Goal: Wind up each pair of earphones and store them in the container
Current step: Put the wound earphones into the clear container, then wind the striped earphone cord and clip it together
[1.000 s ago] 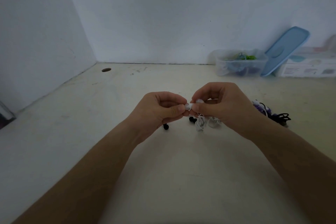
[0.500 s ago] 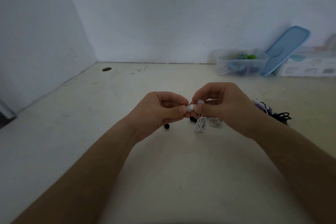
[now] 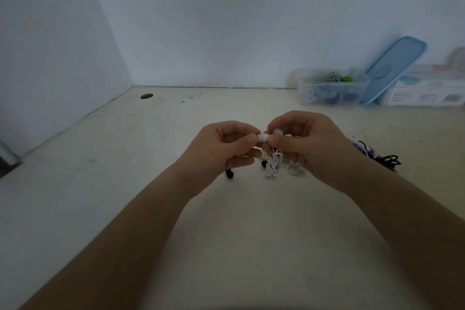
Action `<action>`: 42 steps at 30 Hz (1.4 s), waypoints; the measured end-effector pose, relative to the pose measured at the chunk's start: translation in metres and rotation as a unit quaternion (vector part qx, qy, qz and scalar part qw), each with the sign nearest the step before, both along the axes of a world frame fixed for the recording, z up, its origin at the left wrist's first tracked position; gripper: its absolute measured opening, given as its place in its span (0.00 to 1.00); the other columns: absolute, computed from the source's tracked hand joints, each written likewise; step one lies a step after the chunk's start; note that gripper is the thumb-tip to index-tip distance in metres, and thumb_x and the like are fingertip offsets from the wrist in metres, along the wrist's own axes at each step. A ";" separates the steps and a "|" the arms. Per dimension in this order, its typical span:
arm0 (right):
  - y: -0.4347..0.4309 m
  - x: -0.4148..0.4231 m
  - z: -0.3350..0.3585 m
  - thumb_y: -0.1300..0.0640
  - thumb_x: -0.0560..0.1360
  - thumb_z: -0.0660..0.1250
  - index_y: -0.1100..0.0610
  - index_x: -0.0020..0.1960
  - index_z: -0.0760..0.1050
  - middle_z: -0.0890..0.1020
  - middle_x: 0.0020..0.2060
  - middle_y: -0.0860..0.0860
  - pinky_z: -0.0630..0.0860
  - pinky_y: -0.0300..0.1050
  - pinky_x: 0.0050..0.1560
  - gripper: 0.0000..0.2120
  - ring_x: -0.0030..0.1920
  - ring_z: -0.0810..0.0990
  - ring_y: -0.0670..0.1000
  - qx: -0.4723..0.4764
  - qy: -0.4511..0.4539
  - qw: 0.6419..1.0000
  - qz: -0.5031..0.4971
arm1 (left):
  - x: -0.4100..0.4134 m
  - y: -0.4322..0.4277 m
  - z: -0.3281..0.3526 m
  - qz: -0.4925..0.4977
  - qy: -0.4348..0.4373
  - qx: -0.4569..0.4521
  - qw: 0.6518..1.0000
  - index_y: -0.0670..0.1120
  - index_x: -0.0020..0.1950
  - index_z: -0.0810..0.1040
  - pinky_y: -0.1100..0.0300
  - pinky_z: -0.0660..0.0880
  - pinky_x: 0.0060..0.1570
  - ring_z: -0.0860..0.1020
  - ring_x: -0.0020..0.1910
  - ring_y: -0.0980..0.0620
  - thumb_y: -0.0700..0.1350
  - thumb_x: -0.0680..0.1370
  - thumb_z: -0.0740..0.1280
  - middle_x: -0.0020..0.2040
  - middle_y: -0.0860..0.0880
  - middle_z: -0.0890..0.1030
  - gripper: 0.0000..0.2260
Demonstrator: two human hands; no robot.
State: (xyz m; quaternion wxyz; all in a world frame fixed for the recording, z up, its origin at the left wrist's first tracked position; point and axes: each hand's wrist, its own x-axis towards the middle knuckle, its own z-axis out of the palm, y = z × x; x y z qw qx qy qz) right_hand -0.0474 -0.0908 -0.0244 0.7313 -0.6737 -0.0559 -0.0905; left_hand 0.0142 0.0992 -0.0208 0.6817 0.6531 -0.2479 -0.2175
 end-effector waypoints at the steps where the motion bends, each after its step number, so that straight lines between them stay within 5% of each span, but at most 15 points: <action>1: -0.001 0.000 0.001 0.59 0.61 0.76 0.62 0.47 0.80 0.85 0.40 0.58 0.83 0.47 0.44 0.15 0.40 0.85 0.56 0.017 0.004 1.000 -0.001 | -0.001 -0.001 0.001 0.009 -0.025 0.024 0.999 0.43 0.53 0.82 0.59 0.80 0.45 0.84 0.45 0.49 0.50 0.72 0.71 0.48 0.44 0.86 0.14; 4: -0.001 -0.001 0.003 0.62 0.63 0.74 0.62 0.47 0.80 0.85 0.38 0.56 0.82 0.42 0.41 0.13 0.38 0.84 0.52 0.065 0.013 0.998 0.002 | -0.008 -0.007 0.002 0.023 -0.120 0.100 0.987 0.46 0.55 0.81 0.57 0.81 0.45 0.84 0.46 0.50 0.53 0.72 0.73 0.48 0.49 0.86 0.16; 11: 0.000 0.002 0.013 0.69 0.72 0.70 0.64 0.48 0.79 0.84 0.45 0.63 0.83 0.43 0.39 0.06 0.40 0.85 0.54 0.186 0.024 0.979 -0.076 | -0.012 -0.033 0.009 0.036 -0.161 0.100 0.981 0.43 0.57 0.78 0.64 0.80 0.43 0.85 0.43 0.51 0.38 0.71 0.77 0.45 0.46 0.86 0.17; 17: -0.013 0.005 0.031 0.68 0.74 0.71 0.63 0.50 0.78 0.85 0.45 0.60 0.82 0.41 0.42 0.06 0.44 0.86 0.54 0.193 0.027 0.969 -0.153 | -0.004 -0.052 0.040 0.022 -0.147 0.101 0.984 0.45 0.57 0.78 0.51 0.82 0.47 0.85 0.44 0.46 0.44 0.75 0.74 0.44 0.46 0.86 0.13; 24: -0.074 0.018 0.062 0.61 0.72 0.75 0.55 0.47 0.81 0.84 0.46 0.54 0.78 0.41 0.39 0.06 0.42 0.82 0.49 0.045 0.072 0.969 -0.234 | 0.033 -0.107 0.068 0.010 -0.160 0.127 0.979 0.45 0.56 0.78 0.60 0.81 0.38 0.84 0.40 0.51 0.47 0.74 0.75 0.45 0.45 0.85 0.14; 30: -0.136 0.068 0.073 0.63 0.71 0.77 0.58 0.49 0.82 0.83 0.39 0.54 0.74 0.37 0.29 0.09 0.33 0.78 0.49 -0.030 0.088 0.959 -0.268 | 0.097 -0.172 0.068 0.080 -0.226 0.138 0.961 0.45 0.50 0.81 0.57 0.81 0.48 0.81 0.45 0.52 0.45 0.66 0.82 0.46 0.49 0.82 0.17; 35: -0.177 0.131 0.068 0.61 0.70 0.77 0.54 0.45 0.82 0.82 0.36 0.52 0.77 0.42 0.36 0.07 0.35 0.79 0.48 -0.174 0.065 0.925 -0.332 | 0.147 -0.221 0.059 0.115 -0.282 0.182 0.935 0.47 0.46 0.80 0.74 0.70 0.35 0.77 0.40 0.58 0.49 0.67 0.81 0.41 0.54 0.80 0.15; 38: -0.196 0.163 0.061 0.59 0.70 0.78 0.53 0.45 0.82 0.82 0.38 0.50 0.76 0.41 0.42 0.07 0.40 0.81 0.49 -0.217 0.067 0.908 -0.353 | 0.167 -0.241 0.055 0.118 -0.296 0.208 0.925 0.47 0.47 0.79 0.71 0.68 0.34 0.76 0.39 0.60 0.51 0.68 0.80 0.42 0.55 0.78 0.15; 42: -0.208 0.185 0.052 0.55 0.72 0.76 0.54 0.52 0.82 0.83 0.46 0.50 0.76 0.42 0.51 0.10 0.48 0.81 0.49 -0.341 0.105 0.883 -0.306 | 0.183 -0.253 0.045 0.105 -0.350 0.311 0.877 0.52 0.52 0.79 0.59 0.75 0.46 0.78 0.46 0.56 0.56 0.70 0.77 0.46 0.57 0.78 0.16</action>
